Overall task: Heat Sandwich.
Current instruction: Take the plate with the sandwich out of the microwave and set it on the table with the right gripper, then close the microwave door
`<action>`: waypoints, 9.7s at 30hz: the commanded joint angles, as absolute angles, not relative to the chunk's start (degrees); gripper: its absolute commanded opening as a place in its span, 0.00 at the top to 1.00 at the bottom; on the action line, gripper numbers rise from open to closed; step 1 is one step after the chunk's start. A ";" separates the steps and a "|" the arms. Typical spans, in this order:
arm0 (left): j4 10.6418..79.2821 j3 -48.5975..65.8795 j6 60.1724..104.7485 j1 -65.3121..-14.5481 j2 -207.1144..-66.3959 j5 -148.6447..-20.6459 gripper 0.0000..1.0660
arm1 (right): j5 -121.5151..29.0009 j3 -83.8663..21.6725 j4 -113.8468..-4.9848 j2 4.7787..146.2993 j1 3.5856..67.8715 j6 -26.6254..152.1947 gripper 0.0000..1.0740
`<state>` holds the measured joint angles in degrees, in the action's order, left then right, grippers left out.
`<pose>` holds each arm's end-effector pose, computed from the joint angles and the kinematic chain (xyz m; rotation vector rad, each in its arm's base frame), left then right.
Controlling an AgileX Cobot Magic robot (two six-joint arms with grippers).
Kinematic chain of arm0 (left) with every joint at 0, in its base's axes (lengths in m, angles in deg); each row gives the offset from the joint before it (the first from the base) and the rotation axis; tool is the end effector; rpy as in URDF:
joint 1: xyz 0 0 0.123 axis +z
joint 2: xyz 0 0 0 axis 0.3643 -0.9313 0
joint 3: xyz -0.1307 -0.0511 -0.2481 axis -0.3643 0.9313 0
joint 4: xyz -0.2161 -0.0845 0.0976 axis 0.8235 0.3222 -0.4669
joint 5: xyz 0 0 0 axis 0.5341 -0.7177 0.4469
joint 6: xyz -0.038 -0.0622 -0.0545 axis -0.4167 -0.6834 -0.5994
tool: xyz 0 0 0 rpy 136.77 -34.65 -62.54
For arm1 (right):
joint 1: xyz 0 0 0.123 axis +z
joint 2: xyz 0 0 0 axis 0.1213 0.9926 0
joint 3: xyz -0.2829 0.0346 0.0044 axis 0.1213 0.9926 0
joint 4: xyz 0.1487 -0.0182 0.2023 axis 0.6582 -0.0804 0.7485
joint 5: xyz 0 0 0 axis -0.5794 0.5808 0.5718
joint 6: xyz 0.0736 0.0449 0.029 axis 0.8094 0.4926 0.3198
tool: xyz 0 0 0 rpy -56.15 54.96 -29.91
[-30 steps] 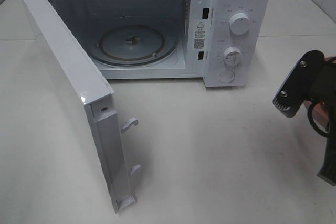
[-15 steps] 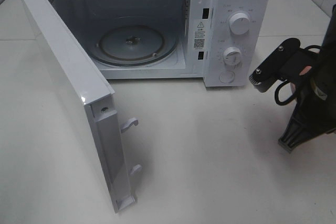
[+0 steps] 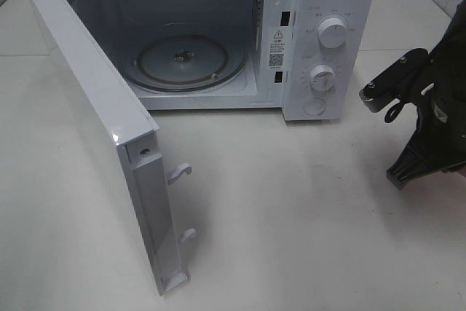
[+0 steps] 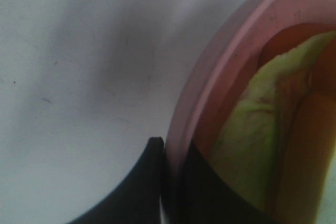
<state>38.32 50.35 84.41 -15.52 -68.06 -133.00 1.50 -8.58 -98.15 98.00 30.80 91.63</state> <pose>-0.0037 -0.0112 0.2792 0.0026 2.0121 -0.0371 0.2577 0.0704 0.1767 -0.6458 2.7384 -0.5917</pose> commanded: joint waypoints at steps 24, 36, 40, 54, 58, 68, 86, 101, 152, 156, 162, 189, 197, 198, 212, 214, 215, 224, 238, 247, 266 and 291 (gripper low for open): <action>38.20 50.52 84.35 -15.35 -66.45 -132.89 0.03 | -9.62 -9.04 -108.58 112.15 22.89 105.61 1.00; 38.20 50.52 84.35 -15.35 -66.45 -132.89 0.03 | -10.53 -9.04 -108.98 115.53 22.89 108.42 0.99; 38.20 50.52 84.35 -15.35 -66.45 -132.89 0.03 | -10.42 -9.04 -108.98 115.53 22.89 108.42 0.98; 38.20 50.52 84.35 -15.35 -66.45 -132.89 0.03 | -8.87 -9.67 -108.00 115.02 22.89 108.48 0.79; 38.20 50.52 84.35 -15.35 -66.45 -132.89 0.03 | -8.13 -9.84 -107.09 113.70 22.89 108.36 0.64; 38.20 50.52 84.35 -15.35 -66.45 -132.89 0.03 | -5.38 -9.90 -99.24 107.68 22.89 100.17 0.37; 38.20 50.52 84.35 -15.35 -66.45 -132.89 0.03 | 3.56 -9.90 -82.68 92.73 22.89 83.15 0.34; 38.20 50.52 84.35 -15.35 -66.45 -132.89 0.03 | 10.27 -9.90 -79.30 76.74 23.01 80.46 0.26; 38.20 50.52 84.35 -15.35 -66.45 -132.89 0.03 | 21.50 1.22 -71.33 24.49 17.74 75.42 0.29; 38.20 50.52 84.35 -15.35 -66.45 -132.89 0.03 | 18.86 4.08 -69.61 20.31 16.13 75.30 0.29; 38.20 50.52 84.35 -15.35 -66.45 -132.89 0.03 | 16.80 7.64 -68.01 14.23 14.24 74.10 0.29; 38.26 50.52 84.35 -15.35 -66.45 -132.89 0.03 | 16.80 7.69 -67.67 5.24 13.61 72.90 0.29; 38.26 50.52 84.35 -15.35 -66.45 -132.89 0.03 | 16.80 7.69 -67.67 5.24 13.61 72.90 0.29; 38.26 50.52 84.35 -15.35 -66.45 -132.89 0.03 | 16.80 7.69 -67.67 5.24 13.61 72.90 0.29; 38.26 50.52 84.35 -15.35 -66.45 -132.89 0.03 | 16.80 7.69 -67.67 5.24 13.61 72.90 0.29; 38.37 50.52 84.35 -15.35 -66.45 -132.89 0.03 | 16.80 7.69 -67.67 5.24 13.61 72.90 0.29; 38.43 50.52 84.35 -15.35 -66.45 -132.89 0.03 | 16.80 7.69 -67.67 5.24 13.61 72.90 0.29; 39.00 50.52 84.29 -15.35 -66.45 -132.89 0.03 | 16.80 7.69 -67.67 5.24 13.61 72.90 0.29; 40.03 47.32 84.75 -15.35 -74.99 -129.97 0.06 | 16.80 7.69 -67.67 5.24 13.61 72.90 0.29; 40.09 47.32 84.52 -15.35 -84.27 -122.17 0.41 | 16.80 7.69 -67.67 5.24 13.61 72.90 0.29; 41.01 61.81 86.01 -15.35 -99.97 -84.87 1.00 | 16.80 7.69 -67.67 5.24 13.61 72.90 0.29; 23.42 66.11 74.55 -16.90 -128.33 -42.88 1.00 | 16.80 7.69 -67.67 5.24 13.61 72.90 0.29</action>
